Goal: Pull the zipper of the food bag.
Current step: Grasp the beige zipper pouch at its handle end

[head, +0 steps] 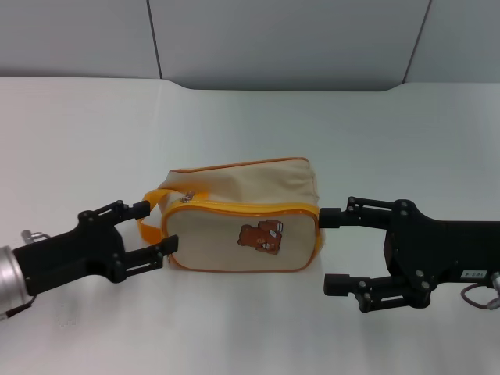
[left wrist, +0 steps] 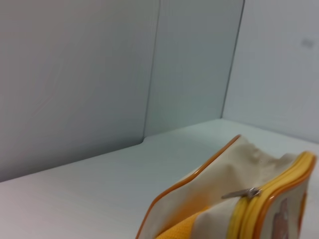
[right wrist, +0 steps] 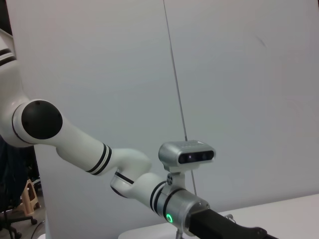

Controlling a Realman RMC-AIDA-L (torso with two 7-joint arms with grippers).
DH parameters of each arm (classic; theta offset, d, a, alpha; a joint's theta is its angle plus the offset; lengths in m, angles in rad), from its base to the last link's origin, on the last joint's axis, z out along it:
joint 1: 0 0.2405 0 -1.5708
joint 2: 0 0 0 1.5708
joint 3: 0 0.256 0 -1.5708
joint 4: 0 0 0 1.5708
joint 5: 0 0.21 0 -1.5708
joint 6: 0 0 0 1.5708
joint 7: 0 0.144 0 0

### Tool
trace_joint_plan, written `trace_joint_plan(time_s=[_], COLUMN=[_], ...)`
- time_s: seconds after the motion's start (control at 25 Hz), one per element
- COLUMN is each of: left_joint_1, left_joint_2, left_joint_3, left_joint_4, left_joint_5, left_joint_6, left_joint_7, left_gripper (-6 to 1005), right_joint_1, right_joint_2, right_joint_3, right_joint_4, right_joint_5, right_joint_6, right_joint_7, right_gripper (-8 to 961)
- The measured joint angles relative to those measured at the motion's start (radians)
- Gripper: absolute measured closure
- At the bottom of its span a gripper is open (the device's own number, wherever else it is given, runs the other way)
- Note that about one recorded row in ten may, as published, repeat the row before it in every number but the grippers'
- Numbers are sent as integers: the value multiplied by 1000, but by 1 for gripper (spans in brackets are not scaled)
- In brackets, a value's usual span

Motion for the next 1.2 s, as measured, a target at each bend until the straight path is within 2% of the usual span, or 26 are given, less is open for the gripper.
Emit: trace_joint_plan(time_s=[0.04, 0.12, 0.24, 0.48, 0.88, 1.2], left_joint_1=[-6, -10, -32, -56, -83, -86], left_joint_2=[-15, -20, -21, -23, -22, -19], left_joint_3=[5, 7, 7, 8, 14, 18], left_joint_4=[-1, -9, -55, -67, -78, -71], left_joint_5=[1, 0, -4, -5, -1, -4], left_joint_6=[-42, -55, -75, -128, -118, -58], left_joint_7=[13, 27, 70, 78, 80, 126], left_gripper=[197, 198, 199, 202, 649, 791], right_joint_1=[0, 1, 0, 0, 0, -1], right_joint_2=[0, 0, 0, 5, 7, 11], right_joint_3=[0, 0, 1, 2, 4, 6], right_joint_4=[0, 0, 0, 0, 0, 7], right_joint_5=[0, 0, 0, 0, 1, 137], right_joint_6=[1, 1, 1, 10, 30, 101], right_joint_7=[0, 0, 0, 0, 0, -30], right_gripper=[119, 119, 119, 120, 119, 119])
